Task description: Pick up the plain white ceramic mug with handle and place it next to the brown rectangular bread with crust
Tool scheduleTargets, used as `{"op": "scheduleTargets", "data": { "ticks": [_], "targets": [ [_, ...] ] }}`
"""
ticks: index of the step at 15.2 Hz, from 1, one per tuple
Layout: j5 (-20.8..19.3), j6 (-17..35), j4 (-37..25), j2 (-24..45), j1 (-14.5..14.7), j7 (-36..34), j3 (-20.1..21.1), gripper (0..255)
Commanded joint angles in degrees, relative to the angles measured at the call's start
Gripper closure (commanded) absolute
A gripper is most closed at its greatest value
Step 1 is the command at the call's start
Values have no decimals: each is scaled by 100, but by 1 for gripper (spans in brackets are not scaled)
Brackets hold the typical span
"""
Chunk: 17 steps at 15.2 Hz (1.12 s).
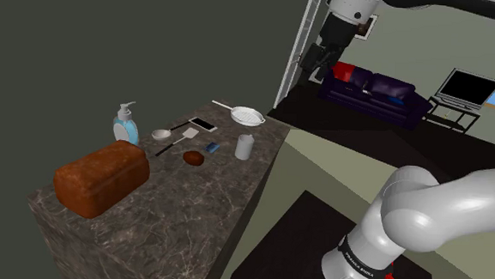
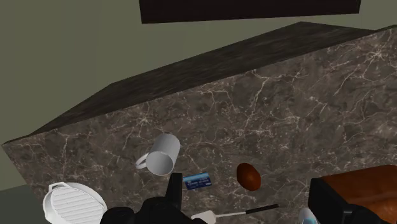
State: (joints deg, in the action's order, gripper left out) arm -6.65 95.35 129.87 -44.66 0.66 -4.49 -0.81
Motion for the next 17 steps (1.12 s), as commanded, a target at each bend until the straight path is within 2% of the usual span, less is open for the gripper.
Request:
{"op": "scheduleTargets", "data": {
  "ticks": [1, 9, 17],
  "targets": [
    [0, 0, 0, 0, 0, 0, 0, 0],
    [-149, 1559, 729, 781, -101, 202, -425, 0],
    [-173, 3104, 950, 2059, -164, 455, -850, 0]
  ]
}}
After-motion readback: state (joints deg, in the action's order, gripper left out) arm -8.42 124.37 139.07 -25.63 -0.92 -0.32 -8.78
